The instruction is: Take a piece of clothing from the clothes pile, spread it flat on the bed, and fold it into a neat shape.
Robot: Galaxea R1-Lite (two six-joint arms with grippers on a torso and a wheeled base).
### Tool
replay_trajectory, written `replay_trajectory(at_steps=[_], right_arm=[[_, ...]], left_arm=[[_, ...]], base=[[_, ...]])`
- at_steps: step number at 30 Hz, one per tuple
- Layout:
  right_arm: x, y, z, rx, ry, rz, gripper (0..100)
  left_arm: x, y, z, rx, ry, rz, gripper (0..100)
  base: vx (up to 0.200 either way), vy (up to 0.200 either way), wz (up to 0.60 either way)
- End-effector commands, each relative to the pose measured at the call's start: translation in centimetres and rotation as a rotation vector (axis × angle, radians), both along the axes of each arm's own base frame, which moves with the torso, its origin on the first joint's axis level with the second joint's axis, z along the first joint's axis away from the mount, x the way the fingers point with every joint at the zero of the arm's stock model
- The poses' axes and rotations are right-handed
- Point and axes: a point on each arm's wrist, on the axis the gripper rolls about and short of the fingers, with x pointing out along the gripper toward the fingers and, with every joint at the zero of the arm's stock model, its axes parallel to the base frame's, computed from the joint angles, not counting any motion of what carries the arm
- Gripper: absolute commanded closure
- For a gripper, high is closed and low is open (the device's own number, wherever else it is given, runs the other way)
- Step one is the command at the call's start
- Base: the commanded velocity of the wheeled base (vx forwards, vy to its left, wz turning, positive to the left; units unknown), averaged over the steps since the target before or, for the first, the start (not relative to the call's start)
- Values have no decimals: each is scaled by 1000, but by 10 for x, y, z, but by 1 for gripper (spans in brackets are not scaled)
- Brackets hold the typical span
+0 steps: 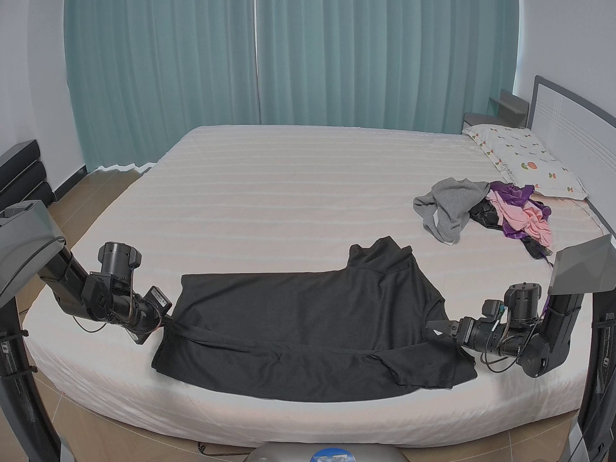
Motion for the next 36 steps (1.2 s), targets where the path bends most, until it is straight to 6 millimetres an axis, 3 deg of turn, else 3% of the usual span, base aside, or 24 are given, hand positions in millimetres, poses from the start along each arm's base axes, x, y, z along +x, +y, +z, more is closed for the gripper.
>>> replay_trajectory(at_steps=[1,17,18,26,36], right_arm=[[0,-1,-2,-14,-6,13,0],[-10,-9,-19,-114,1,74,0],[-11,-9,-19,-118,1,77,100],[-12,-13,-16,-135,-24,77,100],[-9,-17,18,-72,-93,25,100]], left_arm=[[-2,0,-1,-1,6,-1,100],[-4,-1,-3,-1,18,-4,100],[-4,-1,-2,-1,16,-3,100],[-5,-1,-2,0,18,-2,100],[-10,0,7,1,18,0,100]], base=[[0,0,0],[0,0,0],[0,0,0],[0,0,0],[0,0,0]])
